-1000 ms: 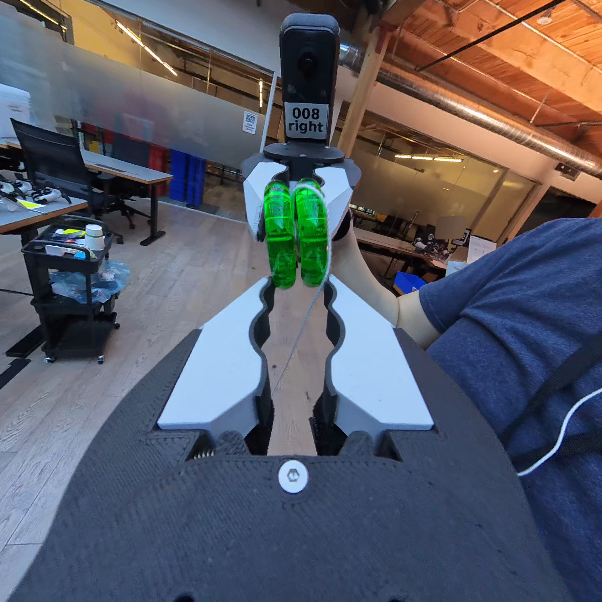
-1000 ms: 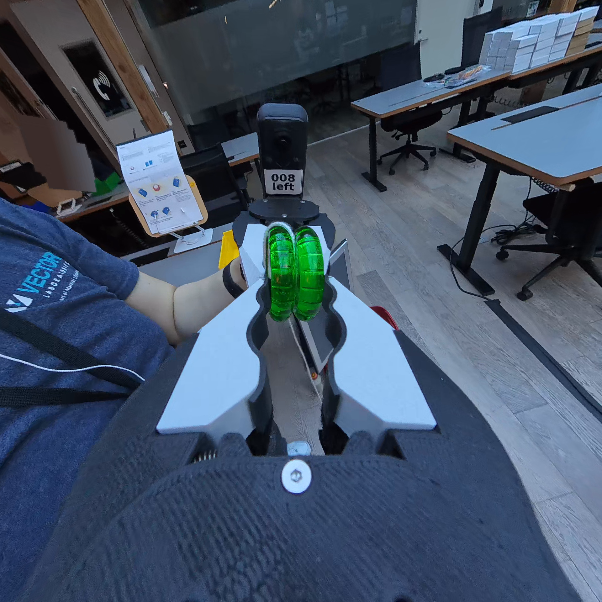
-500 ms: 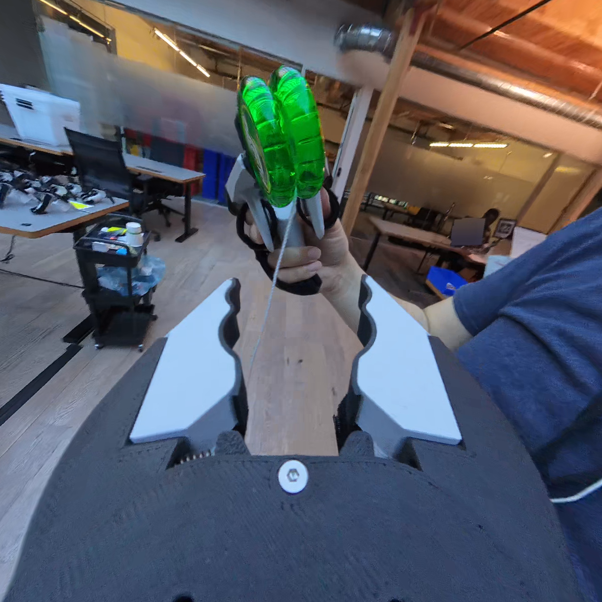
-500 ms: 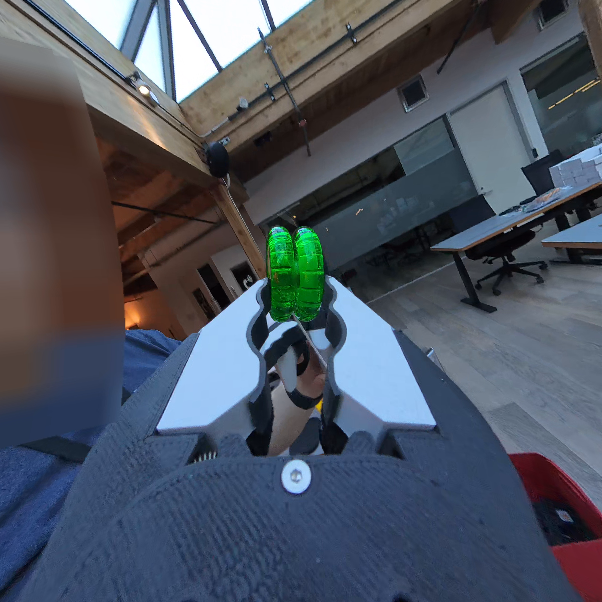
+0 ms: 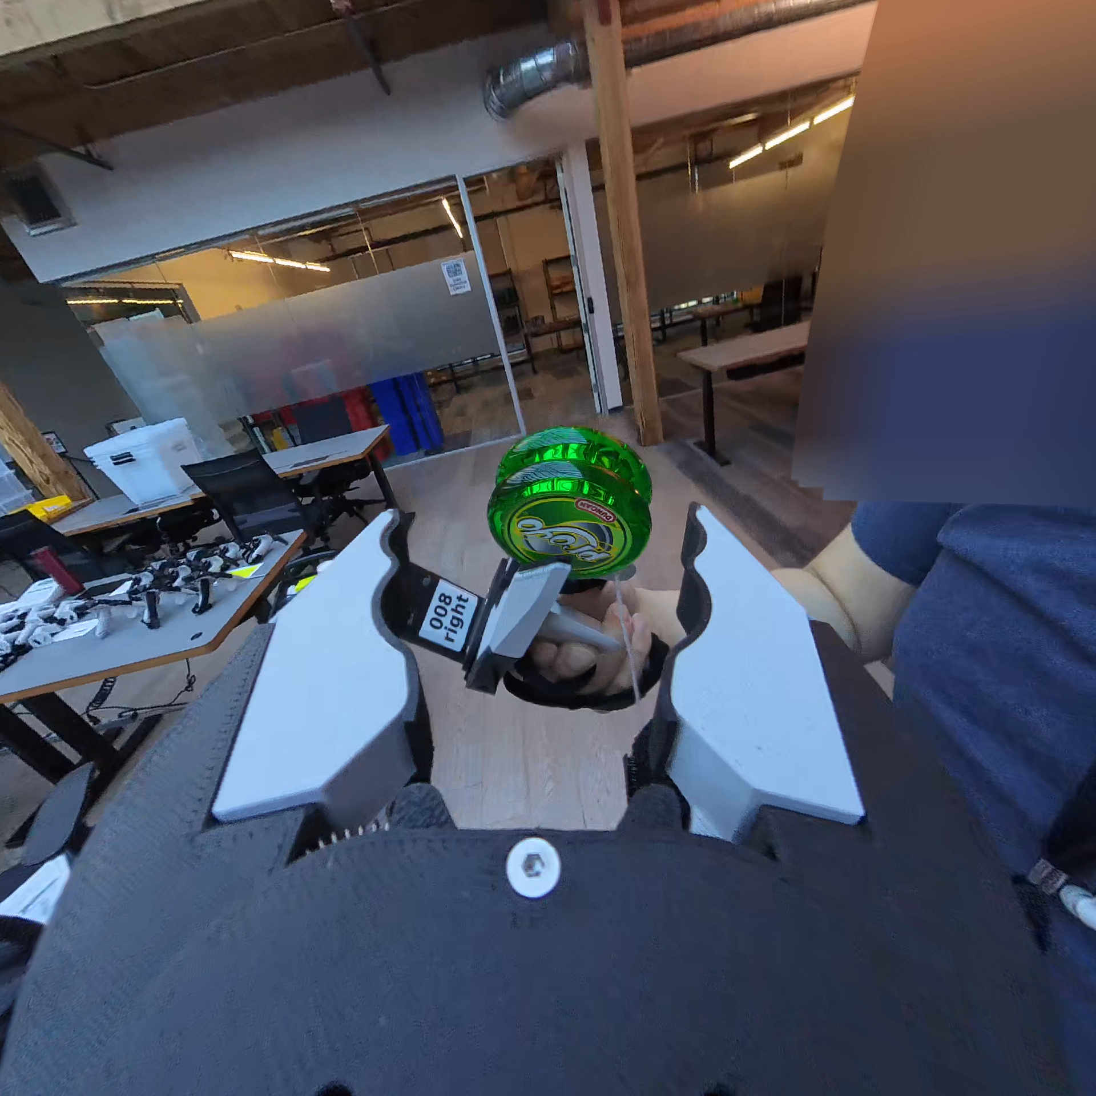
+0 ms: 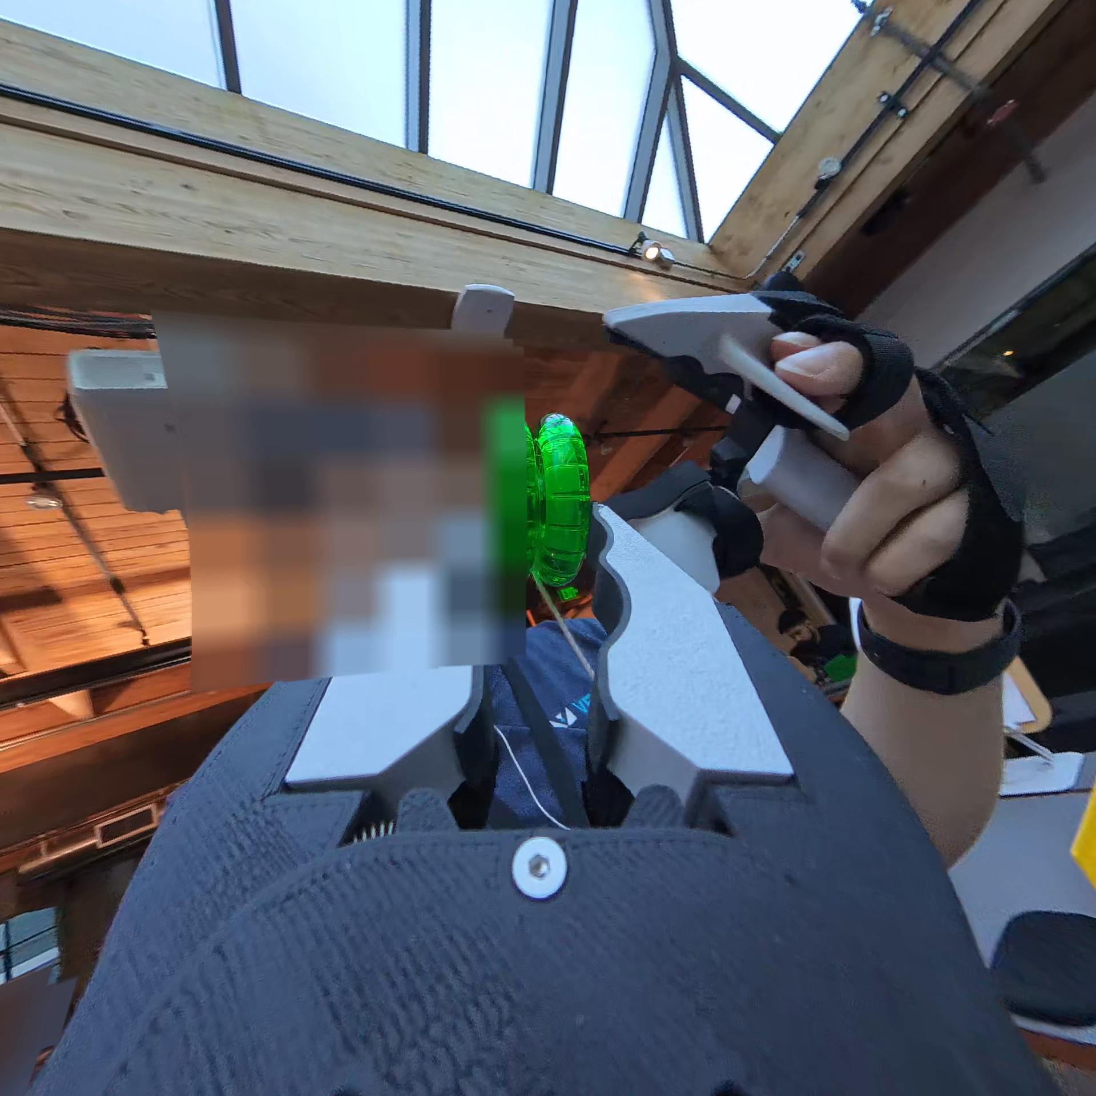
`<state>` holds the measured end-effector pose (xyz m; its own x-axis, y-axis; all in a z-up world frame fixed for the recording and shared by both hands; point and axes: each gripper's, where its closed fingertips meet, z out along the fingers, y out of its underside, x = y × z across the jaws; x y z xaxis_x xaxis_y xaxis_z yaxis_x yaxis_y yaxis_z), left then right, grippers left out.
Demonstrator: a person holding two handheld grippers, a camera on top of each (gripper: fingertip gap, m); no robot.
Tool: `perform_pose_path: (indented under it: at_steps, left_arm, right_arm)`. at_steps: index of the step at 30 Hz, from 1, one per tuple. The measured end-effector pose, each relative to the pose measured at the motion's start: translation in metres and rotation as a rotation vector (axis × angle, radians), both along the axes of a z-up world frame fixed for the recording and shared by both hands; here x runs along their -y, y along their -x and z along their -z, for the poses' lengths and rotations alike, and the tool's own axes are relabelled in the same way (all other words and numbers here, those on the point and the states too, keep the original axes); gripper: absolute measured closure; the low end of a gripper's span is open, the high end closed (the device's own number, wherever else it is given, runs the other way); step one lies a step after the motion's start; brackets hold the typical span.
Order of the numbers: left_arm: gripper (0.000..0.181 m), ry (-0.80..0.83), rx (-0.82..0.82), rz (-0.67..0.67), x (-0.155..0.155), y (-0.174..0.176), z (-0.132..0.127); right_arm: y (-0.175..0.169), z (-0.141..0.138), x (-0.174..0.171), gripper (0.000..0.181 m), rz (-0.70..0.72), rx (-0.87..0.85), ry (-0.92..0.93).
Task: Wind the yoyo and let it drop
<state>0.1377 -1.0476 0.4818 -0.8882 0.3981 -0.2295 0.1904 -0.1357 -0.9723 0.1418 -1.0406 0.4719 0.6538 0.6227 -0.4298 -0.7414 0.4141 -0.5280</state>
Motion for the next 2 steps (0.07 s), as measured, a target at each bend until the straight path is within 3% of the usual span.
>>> perform_pose_path:
  at_steps: [1, 2]
  left_arm:
    - [0.089, -0.004, 0.029, -0.008, 0.0058, 0.0045, 0.0011]
    - [0.092, 0.008, 0.047, -0.021, 0.0101, 0.0070, 0.0007]
  right_arm:
    - [0.0006, -0.0026, -0.0002, 0.152, -0.022, -0.005, -0.032]
    - [0.0009, -0.0054, 0.0011, 0.152, -0.040, -0.010, -0.065]
